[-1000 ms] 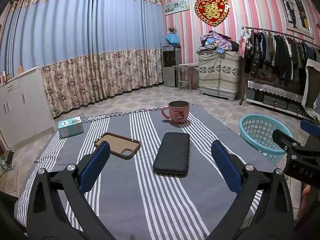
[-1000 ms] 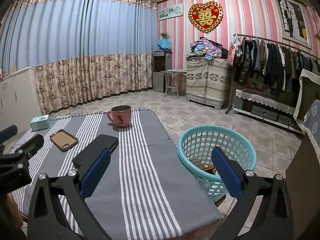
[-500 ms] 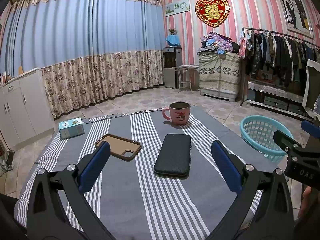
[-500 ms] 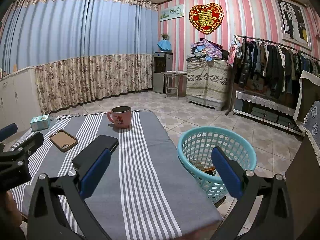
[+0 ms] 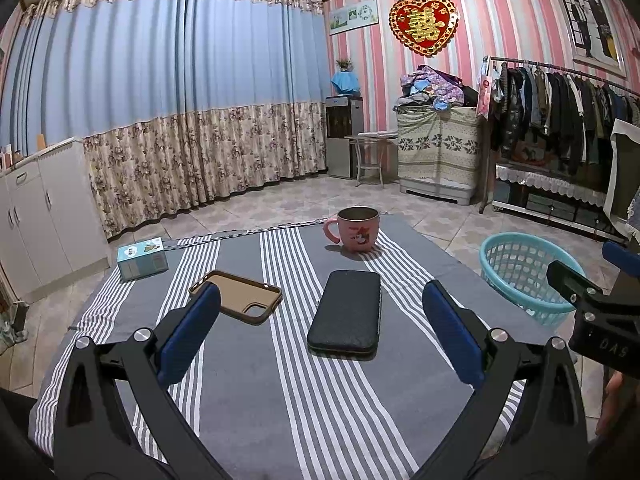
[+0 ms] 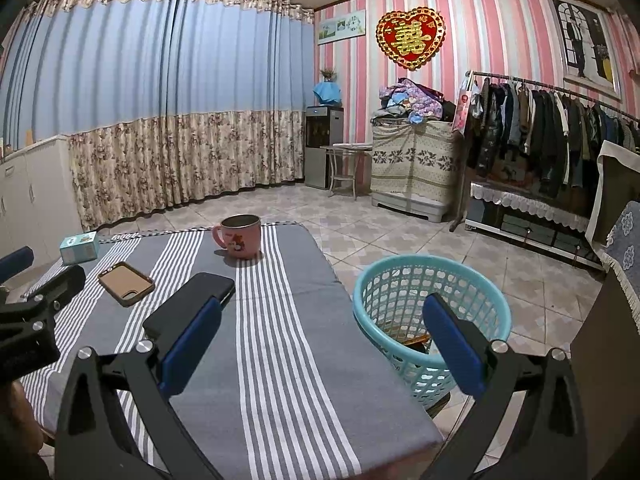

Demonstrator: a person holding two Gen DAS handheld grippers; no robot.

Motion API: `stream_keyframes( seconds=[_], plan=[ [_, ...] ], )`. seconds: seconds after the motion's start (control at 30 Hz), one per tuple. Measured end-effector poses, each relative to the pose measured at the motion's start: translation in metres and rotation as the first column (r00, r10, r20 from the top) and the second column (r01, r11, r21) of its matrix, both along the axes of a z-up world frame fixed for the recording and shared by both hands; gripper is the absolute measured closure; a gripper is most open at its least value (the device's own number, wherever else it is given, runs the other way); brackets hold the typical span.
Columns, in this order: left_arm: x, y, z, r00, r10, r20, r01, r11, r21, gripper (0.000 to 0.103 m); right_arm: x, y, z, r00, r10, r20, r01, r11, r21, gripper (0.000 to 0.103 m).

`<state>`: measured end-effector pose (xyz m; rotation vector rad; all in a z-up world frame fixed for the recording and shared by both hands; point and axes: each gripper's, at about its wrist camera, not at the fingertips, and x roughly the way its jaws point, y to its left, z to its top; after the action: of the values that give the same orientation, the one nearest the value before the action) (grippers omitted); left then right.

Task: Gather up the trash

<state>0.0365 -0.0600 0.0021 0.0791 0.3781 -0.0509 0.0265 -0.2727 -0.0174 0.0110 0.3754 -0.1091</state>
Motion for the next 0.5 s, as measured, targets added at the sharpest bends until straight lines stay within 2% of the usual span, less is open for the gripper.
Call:
stream_keyframes(
  seconds=[0.5],
  plan=[
    [-0.0010,-0.0002,0.0010,1.000,-0.002,0.002,0.002,1.000,-0.003,0.005,-0.0005,0.0009,0.0014,1.000,0.001,-0.001,-0.001,1.000,0.006,0.004]
  ],
)
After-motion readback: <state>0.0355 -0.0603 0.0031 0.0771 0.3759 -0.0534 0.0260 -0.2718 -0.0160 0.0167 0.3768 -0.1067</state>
